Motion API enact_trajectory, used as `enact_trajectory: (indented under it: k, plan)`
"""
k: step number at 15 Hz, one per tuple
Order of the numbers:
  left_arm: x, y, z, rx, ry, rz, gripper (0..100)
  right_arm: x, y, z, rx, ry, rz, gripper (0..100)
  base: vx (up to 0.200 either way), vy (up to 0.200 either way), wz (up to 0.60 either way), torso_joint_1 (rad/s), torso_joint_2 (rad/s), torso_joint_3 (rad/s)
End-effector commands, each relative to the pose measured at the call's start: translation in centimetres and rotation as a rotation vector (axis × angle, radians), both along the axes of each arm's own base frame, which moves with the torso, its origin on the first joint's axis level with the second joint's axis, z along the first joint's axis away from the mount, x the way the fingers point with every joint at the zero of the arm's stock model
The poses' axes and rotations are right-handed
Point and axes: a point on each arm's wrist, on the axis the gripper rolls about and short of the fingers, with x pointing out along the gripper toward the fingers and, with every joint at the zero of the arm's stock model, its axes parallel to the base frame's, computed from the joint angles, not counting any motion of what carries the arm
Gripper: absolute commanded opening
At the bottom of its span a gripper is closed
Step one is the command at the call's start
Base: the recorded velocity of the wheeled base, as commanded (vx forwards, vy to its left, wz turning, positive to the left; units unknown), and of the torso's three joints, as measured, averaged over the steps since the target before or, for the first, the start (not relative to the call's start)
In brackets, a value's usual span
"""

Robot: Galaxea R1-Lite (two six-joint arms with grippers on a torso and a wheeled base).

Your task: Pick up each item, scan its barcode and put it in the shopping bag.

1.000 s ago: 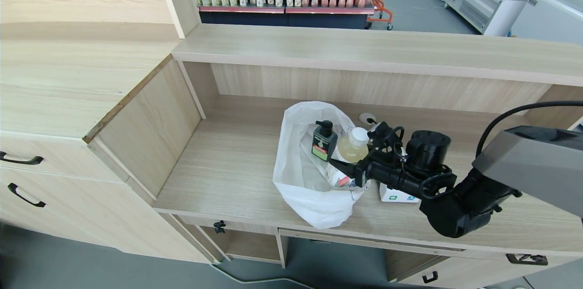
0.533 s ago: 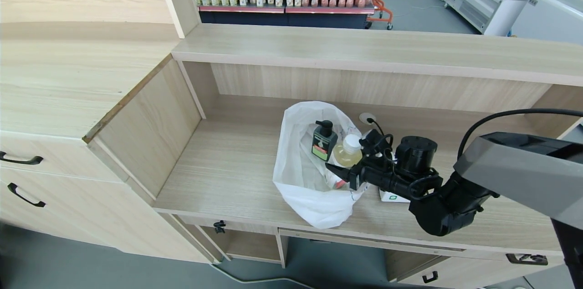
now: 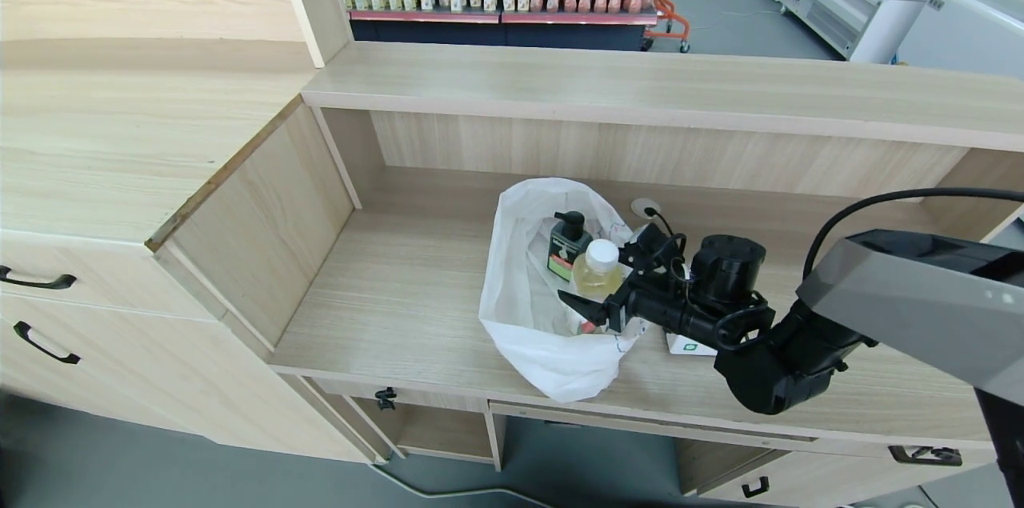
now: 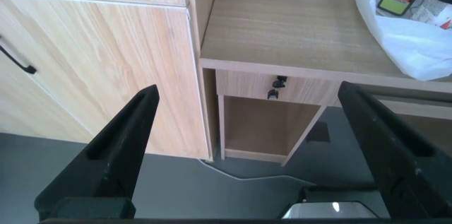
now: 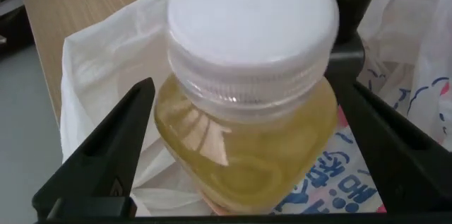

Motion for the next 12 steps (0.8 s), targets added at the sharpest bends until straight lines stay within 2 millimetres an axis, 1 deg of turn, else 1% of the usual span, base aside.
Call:
enact_trajectory:
  k: [1, 2, 3, 5, 6, 8, 9, 11, 12]
  plan:
    - [0.0, 0.0, 0.0, -0.001, -0.001, 0.0, 100, -0.9, 0.2, 2.4, 0.016, -0.045, 0.014, 100, 0.0, 0.0, 0.0, 0.0, 0.0, 0.0]
    - [0.0, 0.0, 0.0, 0.001, -0.001, 0.0, 100, -1.6, 0.3, 4.2, 0.038, -0.05, 0.023, 100, 0.0, 0.0, 0.0, 0.0, 0.0, 0.0]
    - [0.0, 0.0, 0.0, 0.001, -0.001, 0.0, 100, -1.9, 0.2, 4.9, 0.052, -0.038, 0.023, 100, 0.0, 0.0, 0.0, 0.0, 0.0, 0.0]
    - [0.0, 0.0, 0.0, 0.001, -0.001, 0.0, 100, -3.4, -0.7, 8.2, 0.08, -0.03, 0.014, 100, 0.0, 0.0, 0.0, 0.0, 0.0, 0.0]
    - [0.0, 0.0, 0.0, -0.001, -0.001, 0.0, 100, -4.6, -1.9, 10.2, 0.083, -0.04, -0.009, 100, 0.0, 0.0, 0.0, 0.0, 0.0, 0.0]
    - [0.0, 0.0, 0.0, -0.001, -0.001, 0.0, 100, -6.8, -5.3, 12.6, 0.049, -0.045, -0.098, 100, 0.0, 0.0, 0.0, 0.0, 0.0, 0.0]
    - [0.0, 0.0, 0.0, -0.001, -0.001, 0.0, 100, -8.2, -7.2, 13.6, 0.027, -0.038, -0.173, 100, 0.0, 0.0, 0.0, 0.0, 0.0, 0.0]
    - [0.0, 0.0, 0.0, -0.001, -0.001, 0.0, 100, -10.9, -9.4, 14.6, 0.027, -0.033, -0.278, 100, 0.0, 0.0, 0.0, 0.0, 0.0, 0.0]
    - [0.0, 0.0, 0.0, 0.001, -0.001, 0.0, 100, -11.8, -10.3, 14.8, 0.029, -0.033, -0.304, 100, 0.0, 0.0, 0.0, 0.0, 0.0, 0.0]
